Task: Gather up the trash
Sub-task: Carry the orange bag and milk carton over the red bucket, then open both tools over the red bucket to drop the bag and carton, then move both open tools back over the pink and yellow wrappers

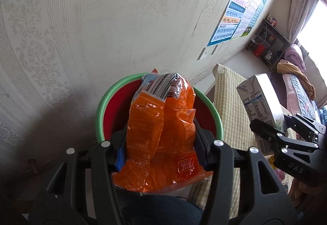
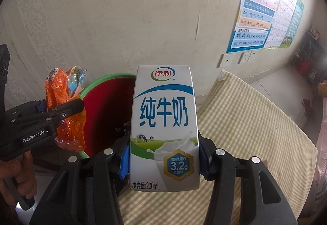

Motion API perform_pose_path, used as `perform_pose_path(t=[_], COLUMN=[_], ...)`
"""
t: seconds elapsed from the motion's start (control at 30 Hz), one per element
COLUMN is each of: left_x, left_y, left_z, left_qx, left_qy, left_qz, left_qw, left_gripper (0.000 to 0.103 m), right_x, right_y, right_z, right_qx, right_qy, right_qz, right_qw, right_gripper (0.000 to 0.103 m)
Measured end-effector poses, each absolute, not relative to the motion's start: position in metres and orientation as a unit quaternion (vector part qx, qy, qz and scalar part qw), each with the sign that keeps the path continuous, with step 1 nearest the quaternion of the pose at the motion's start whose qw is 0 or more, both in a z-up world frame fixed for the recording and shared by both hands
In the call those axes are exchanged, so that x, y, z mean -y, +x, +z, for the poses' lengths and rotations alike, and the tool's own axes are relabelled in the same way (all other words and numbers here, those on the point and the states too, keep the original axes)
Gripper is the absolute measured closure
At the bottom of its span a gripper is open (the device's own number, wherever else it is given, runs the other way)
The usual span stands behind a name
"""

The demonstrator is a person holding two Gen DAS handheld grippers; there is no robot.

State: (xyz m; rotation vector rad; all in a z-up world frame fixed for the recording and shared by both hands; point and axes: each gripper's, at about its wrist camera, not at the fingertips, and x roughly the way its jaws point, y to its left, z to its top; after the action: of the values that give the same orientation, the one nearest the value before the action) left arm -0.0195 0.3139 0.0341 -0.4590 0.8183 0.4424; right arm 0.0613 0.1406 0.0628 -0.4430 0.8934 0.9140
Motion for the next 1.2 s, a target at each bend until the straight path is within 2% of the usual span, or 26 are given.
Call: perform_pose_path(t=[0.53, 0.63, 0.7, 0.87, 1.03, 1.2], left_x=[-0.361, -0.365, -0.367, -0.366, -0.358, -0.342], left_y=[-0.011, -0.010, -0.010, -0.012, -0.015, -0.019], left_z=[0.010, 0.008, 0.008, 0.010, 0.019, 0.028], left_qx=[-0.401, -0.397, -0.393, -0.386, -0.382, -0.381], left_qy=[-0.232, -0.234, -0.236, -0.243, -0.242, -0.237], left_qz=[0.228, 0.235, 0.239, 0.243, 0.245, 0.239], left_qw=[0.857, 0.856, 0.856, 0.856, 0.858, 0.861], left_gripper=[0.051, 0.039, 0.032, 0.019, 0.007, 0.006], right_x=[-0.207, -0.211, -0.212, -0.209, -0.198, -0.179], right_y=[0.054, 0.055, 0.057, 0.056, 0.054, 0.055], right_z=[0.024, 0.018, 0.017, 0.020, 0.032, 0.046], right_qx=[-0.431, -0.436, -0.436, -0.435, -0.430, -0.425], right_qy=[-0.220, -0.222, -0.223, -0.222, -0.212, -0.204], right_qz=[0.452, 0.454, 0.453, 0.455, 0.451, 0.445], right_qw=[0.749, 0.744, 0.745, 0.745, 0.753, 0.762], right_gripper=[0.052, 0.049, 0.032, 0.023, 0.018, 0.018])
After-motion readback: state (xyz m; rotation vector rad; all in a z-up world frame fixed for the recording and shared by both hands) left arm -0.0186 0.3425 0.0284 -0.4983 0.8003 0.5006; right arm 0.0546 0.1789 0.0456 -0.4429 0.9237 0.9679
